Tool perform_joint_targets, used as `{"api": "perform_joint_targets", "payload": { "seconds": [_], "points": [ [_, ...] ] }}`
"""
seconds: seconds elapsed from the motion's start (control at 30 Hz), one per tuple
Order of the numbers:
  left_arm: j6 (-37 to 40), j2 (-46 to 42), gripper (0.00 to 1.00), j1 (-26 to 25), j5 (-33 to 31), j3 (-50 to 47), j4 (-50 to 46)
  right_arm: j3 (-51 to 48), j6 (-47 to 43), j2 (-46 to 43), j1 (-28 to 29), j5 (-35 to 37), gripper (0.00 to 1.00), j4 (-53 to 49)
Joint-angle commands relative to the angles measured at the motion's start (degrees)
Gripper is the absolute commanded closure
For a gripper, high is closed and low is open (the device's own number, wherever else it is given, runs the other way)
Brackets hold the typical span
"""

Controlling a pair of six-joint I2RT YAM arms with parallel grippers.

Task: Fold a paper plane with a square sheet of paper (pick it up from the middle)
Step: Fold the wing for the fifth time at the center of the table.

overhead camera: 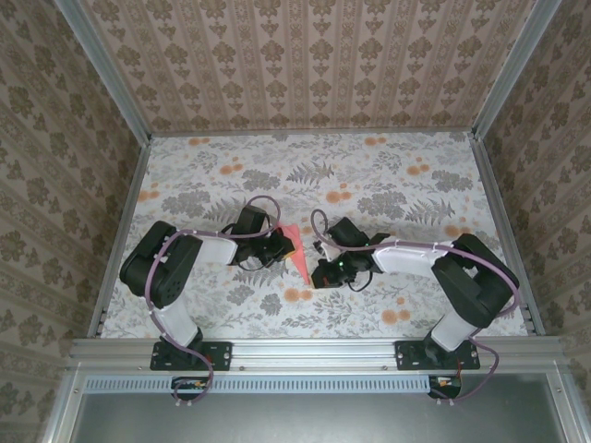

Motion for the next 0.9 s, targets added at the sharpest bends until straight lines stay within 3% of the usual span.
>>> {"api": "perform_joint_targets", "payload": {
  "seconds": [0.0,0.4,0.7,0.87],
  "points": [
    [1.47,0.20,1.00,0.46,-4.70,-1.77,-6.93,3.63,1.87,0.78,0.32,2.62,0.96,2.53],
    [3.82,-1.91,0.98,-0.49,-0.35,1.11,-2.94,11.88,3.73,13.92,0.38,6.58,0.97,3.57],
    [19.87,-9.80,0.81,1.56,-2.01,5.34,-13.86,9.63,1.45,15.00,-0.15,8.26,0.98,1.36],
    [27.65,-12.42,0.77,3.13,-3.67,4.95,-16.46,8.99,-0.01,14.95,-0.15,7.27,0.98,0.32]
  ]
}}
